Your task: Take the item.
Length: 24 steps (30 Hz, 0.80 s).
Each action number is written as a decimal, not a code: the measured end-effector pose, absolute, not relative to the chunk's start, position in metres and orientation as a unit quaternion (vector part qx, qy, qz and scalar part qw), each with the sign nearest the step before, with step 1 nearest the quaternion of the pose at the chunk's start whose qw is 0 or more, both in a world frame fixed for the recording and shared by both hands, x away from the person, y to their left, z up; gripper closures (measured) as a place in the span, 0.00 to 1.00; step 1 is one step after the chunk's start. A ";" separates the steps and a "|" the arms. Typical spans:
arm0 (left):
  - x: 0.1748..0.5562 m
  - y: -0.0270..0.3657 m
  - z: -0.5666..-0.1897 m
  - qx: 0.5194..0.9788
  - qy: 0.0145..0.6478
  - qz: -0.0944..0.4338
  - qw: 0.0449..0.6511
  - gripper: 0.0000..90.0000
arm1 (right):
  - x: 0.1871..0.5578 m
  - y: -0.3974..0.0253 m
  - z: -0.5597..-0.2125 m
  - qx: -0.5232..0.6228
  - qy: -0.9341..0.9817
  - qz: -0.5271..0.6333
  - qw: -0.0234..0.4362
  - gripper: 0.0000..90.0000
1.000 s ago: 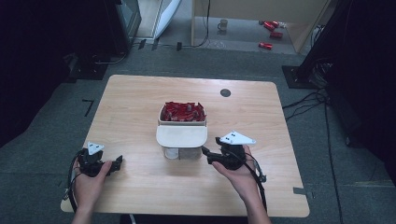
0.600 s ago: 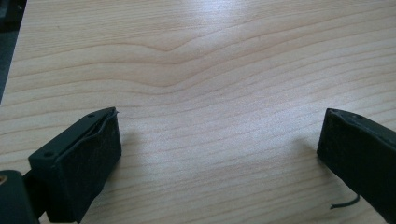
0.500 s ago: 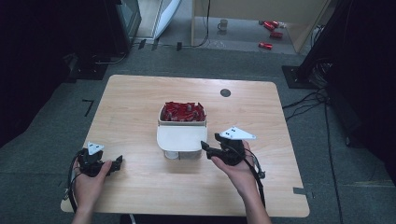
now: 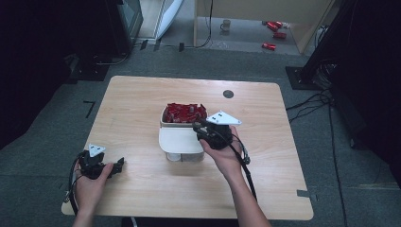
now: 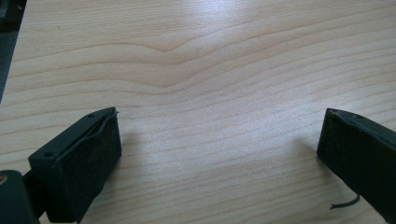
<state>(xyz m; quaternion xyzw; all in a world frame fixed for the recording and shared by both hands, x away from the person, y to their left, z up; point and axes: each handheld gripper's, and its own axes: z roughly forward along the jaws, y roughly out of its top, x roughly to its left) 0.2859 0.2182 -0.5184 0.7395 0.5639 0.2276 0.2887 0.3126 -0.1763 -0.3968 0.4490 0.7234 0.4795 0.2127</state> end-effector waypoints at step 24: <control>0.286 0.218 -0.519 0.739 0.564 0.228 0.289 0.00 | 0.332 -0.161 -0.394 0.457 0.716 0.461 0.259 0.64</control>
